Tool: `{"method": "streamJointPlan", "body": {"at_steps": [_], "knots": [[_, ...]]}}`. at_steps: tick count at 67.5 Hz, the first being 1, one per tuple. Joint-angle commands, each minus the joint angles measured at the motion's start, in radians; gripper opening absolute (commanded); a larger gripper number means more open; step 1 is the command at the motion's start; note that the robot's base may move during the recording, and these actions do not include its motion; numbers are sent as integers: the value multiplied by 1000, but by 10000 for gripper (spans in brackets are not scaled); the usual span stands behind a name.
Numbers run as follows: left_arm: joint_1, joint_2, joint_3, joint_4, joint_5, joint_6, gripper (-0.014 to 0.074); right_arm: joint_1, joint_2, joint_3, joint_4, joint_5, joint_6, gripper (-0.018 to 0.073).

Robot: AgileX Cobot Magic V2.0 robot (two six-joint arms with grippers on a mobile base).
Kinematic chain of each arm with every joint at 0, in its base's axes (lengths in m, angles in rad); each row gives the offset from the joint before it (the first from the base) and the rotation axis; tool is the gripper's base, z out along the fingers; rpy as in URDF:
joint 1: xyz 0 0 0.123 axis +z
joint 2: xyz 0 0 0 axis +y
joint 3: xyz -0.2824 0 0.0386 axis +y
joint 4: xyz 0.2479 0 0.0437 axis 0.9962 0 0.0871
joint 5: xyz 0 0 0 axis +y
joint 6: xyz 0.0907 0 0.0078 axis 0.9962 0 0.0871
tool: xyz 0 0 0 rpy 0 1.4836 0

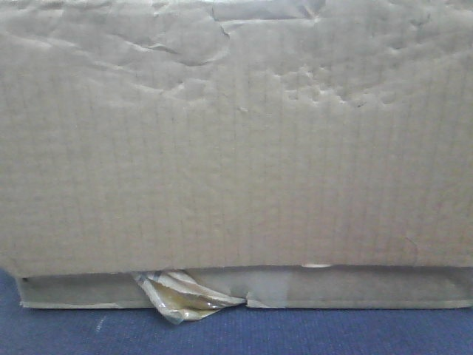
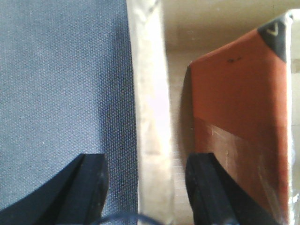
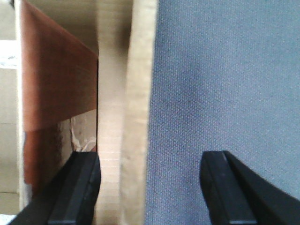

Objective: Stack two boxes on right shelf middle
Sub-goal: 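Lift the stacked boxes up off the table with both grippers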

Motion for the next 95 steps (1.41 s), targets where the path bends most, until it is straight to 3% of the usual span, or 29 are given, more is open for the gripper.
{"method": "streamJointPlan", "body": {"at_steps": [1, 9, 20, 25, 33, 38, 65, 72, 80, 89, 95], "knots": [[0, -5, -1, -6, -4, -8, 287, 1, -2, 1, -9, -6, 2, 340], [0, -5, -1, -6, -4, -8, 287, 1, -2, 1, -7, -6, 2, 302], [0, -5, -1, -6, -4, -9, 279, 1, -2, -1, 3, -6, 2, 148], [0, -5, -1, -6, -4, -15, 233, 1, -2, -2, 3, -6, 2, 32], [0, -5, -1, -6, -4, -18, 31, 1, -2, -2, 3, -6, 2, -167], [0, -5, -1, -6, -4, -18, -111, 1, -2, -2, 3, -6, 2, -152], [0, -5, -1, -4, -4, -21, -111, 1, -2, 0, 2, -6, 2, -154], [-2, -7, -8, 53, -4, -62, -111, 10, -17, -2, -84, -6, 64, -154], [-33, -46, -17, 169, -4, -119, -111, 51, -68, -2, -207, -6, 138, -154], [-69, -116, -20, 172, -4, -156, -111, 75, -129, -2, -210, -41, 166, -154], [-90, -175, -21, 214, -4, -191, -111, 74, -170, -2, -212, -88, 166, -154]]}}
